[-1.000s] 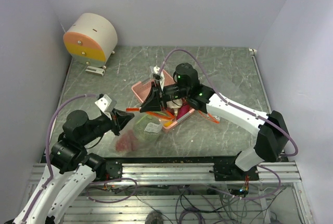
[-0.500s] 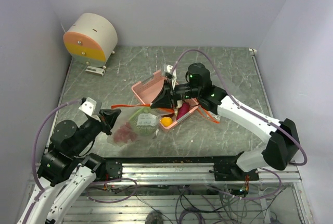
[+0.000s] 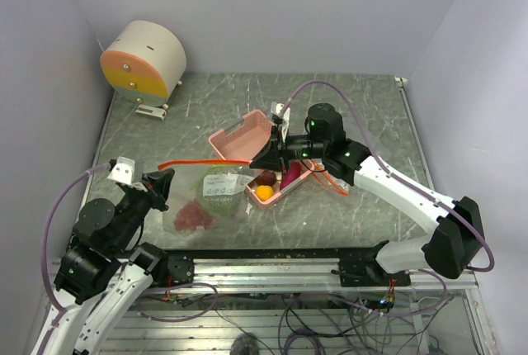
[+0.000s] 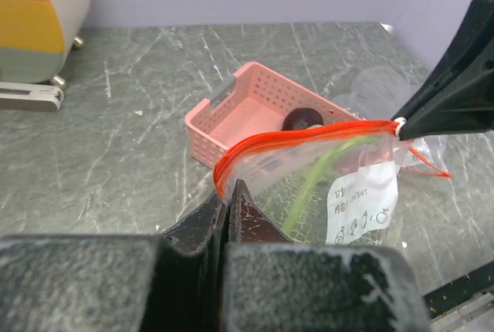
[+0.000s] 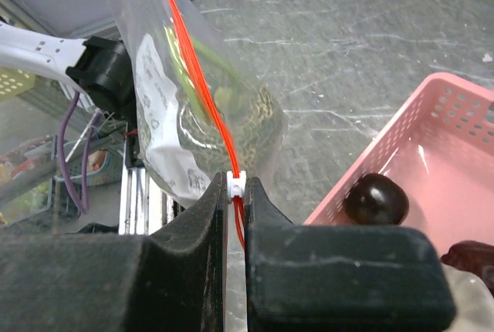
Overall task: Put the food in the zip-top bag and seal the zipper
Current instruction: Zip the zipper food storage bag at the center of the board, then place the zipper food storage bag at the corner of the board.
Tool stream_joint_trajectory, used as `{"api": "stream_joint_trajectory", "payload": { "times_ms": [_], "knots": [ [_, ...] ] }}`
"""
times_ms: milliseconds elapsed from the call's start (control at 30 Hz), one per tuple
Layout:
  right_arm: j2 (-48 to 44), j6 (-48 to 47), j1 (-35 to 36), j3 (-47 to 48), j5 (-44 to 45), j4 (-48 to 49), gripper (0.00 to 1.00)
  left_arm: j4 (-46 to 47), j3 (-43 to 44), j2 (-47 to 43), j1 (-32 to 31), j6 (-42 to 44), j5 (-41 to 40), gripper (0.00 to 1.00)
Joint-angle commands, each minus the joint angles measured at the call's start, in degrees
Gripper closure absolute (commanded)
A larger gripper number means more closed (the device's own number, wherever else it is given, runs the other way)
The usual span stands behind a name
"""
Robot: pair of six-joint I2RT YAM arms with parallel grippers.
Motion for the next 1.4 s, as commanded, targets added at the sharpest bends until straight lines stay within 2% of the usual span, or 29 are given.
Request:
{"api": "stream_joint_trajectory", "payload": {
  "times_ms": [0,167,200,367,500,633,733,800,833,900,967,1100,1233,1367],
  "knots": [
    [-1.9,-1.2,-1.7,-0.7,3.6,-2.7,1.00,1.0,3.0,-1.4,0.4,-0.3,-9.3,0.93],
    [-1.7,-0.5,-1.8,-0.6,5.2,-2.1,1.00,1.5,2.7,-1.7,0.4,-0.7,-9.8,0.93],
    [-1.6,0.2,-1.8,-0.4,5.8,-1.9,0.94,1.7,2.6,-1.7,0.4,-0.9,-10.0,0.93],
    [-0.8,7.2,-1.8,2.3,15.7,0.5,0.37,4.3,2.1,-1.2,0.4,-2.2,-12.9,0.93],
    [-0.3,11.8,-2.0,4.8,26.5,-0.3,0.12,7.5,1.8,0.5,0.4,-4.2,-17.5,0.93],
    [2.5,14.1,-2.7,8.3,38.7,-7.3,0.08,10.2,1.7,2.9,0.4,-4.7,-23.7,0.93],
    [4.4,18.6,-4.9,9.6,50.8,-15.3,0.00,10.8,2.1,4.5,0.4,-5.5,-32.0,0.93],
    [5.0,21.3,-6.7,9.4,57.9,-19.5,0.00,11.2,1.7,5.1,0.4,-6.6,-36.6,0.93],
    [5.1,22.6,-7.7,8.8,60.7,-21.2,0.00,11.4,1.2,5.4,0.4,-7.7,-38.4,0.85],
    [4.3,25.0,-10.0,7.0,63.4,-23.6,0.00,11.3,0.2,6.3,0.4,-9.9,-40.7,0.62],
    [2.6,26.4,-11.4,4.6,65.6,-24.9,0.00,11.5,-0.2,7.8,0.4,-10.2,-39.1,0.30],
    [1.0,28.2,-12.1,3.4,70.1,-31.5,0.00,12.0,1.6,11.2,0.4,-9.0,-34.4,0.03],
    [1.6,28.3,-12.0,4.4,69.8,-38.5,0.00,12.6,4.9,13.4,0.4,-7.6,-27.0,0.00],
    [2.3,30.3,-12.0,3.2,73.0,-43.9,0.00,14.5,5.3,15.0,0.4,-7.3,-17.8,0.00]
  ]
}}
